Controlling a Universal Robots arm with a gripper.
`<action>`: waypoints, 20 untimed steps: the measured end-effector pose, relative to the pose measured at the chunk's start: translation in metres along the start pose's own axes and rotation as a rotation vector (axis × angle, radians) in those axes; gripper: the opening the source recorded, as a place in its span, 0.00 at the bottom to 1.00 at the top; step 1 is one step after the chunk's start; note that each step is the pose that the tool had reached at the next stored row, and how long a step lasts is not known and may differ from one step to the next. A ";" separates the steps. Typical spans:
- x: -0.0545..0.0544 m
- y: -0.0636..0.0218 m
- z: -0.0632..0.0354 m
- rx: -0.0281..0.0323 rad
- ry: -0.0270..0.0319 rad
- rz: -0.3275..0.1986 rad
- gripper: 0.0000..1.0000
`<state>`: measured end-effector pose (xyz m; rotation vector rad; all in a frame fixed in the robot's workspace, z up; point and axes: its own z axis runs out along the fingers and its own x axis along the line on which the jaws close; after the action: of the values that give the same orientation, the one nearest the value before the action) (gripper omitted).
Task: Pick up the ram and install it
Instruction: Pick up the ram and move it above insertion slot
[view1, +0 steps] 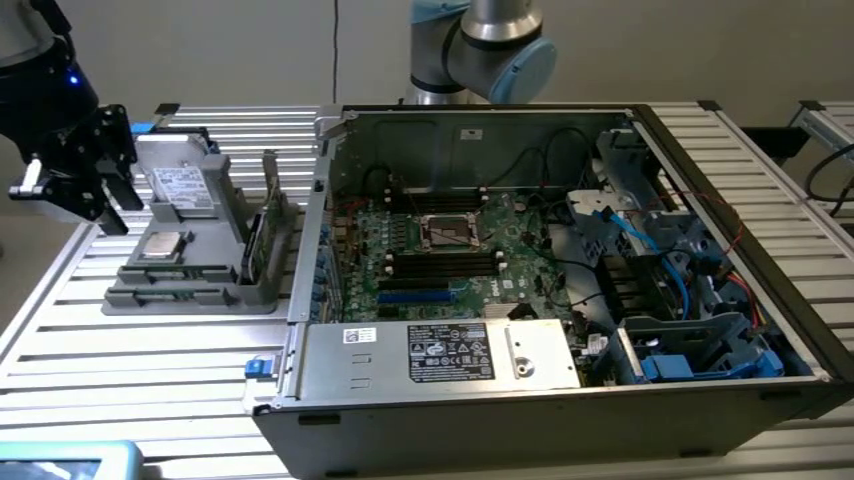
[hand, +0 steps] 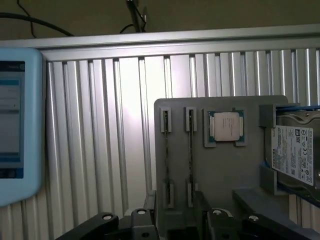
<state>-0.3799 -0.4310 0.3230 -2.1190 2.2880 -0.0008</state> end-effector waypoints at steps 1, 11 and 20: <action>0.000 0.0005 0.0016 -0.0003 0.0002 0.000 0.42; -0.009 0.0015 0.0200 -0.0002 0.0002 -0.001 0.42; -0.009 0.0019 0.0363 -0.0003 0.0000 -0.003 0.42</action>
<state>-0.3804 -0.4212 0.2868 -2.1228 2.2848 -0.0006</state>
